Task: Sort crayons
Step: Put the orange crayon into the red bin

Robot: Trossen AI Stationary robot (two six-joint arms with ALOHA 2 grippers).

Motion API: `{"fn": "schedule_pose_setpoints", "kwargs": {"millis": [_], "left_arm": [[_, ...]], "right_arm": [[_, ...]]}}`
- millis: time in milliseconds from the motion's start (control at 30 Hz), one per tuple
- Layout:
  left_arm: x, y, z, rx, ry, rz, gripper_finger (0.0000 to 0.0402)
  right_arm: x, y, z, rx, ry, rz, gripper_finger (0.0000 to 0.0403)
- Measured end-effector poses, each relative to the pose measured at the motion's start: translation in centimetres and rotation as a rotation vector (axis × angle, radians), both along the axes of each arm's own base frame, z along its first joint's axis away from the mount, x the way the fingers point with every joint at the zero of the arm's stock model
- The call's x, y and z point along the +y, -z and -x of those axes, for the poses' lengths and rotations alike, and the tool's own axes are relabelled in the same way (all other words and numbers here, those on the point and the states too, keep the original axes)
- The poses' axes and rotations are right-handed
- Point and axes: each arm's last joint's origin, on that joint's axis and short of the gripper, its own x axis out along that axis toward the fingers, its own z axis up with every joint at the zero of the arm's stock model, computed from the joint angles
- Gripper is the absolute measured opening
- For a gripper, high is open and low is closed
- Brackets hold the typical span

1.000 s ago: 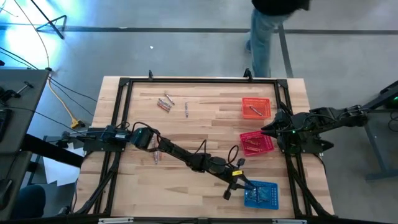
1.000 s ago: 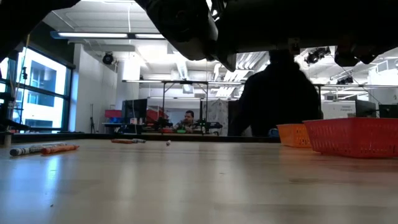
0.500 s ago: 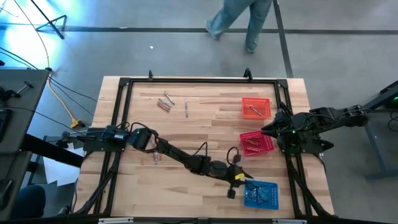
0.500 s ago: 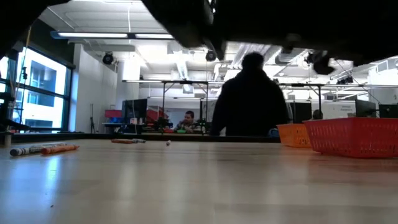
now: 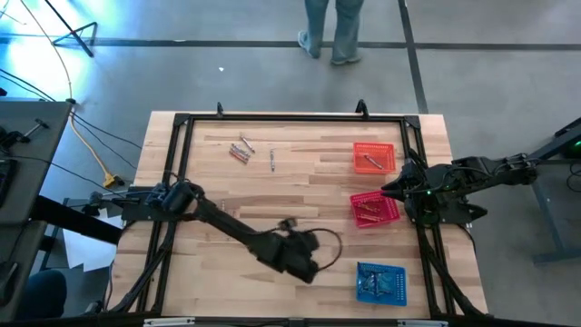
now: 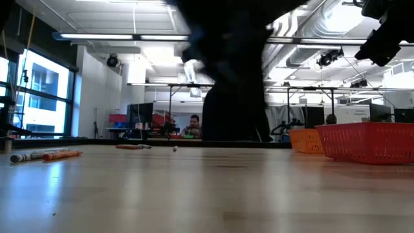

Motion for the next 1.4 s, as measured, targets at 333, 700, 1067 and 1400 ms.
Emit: {"fn": "schedule_pose_setpoints", "kwargs": {"millis": [333,700,1067,1400], "left_arm": [[-0.4,0.2,9.1,0.061,-0.428,0.038,0.0082],[5.3,0.6,17.0,-0.012,-0.578,0.310,0.0081],[9.3,-0.4,20.5,0.105,-0.584,0.496,0.0081],[10.9,0.8,19.4,0.159,-0.640,0.470,0.0081]], "right_arm": [[0.0,0.0,0.0,0.000,0.000,0.000,0.0084],[0.0,0.0,0.0,0.001,0.000,0.000,0.0084],[0.0,0.0,0.0,0.000,0.000,0.000,0.0084],[0.0,0.0,0.0,0.000,0.000,0.000,0.0084]]}}
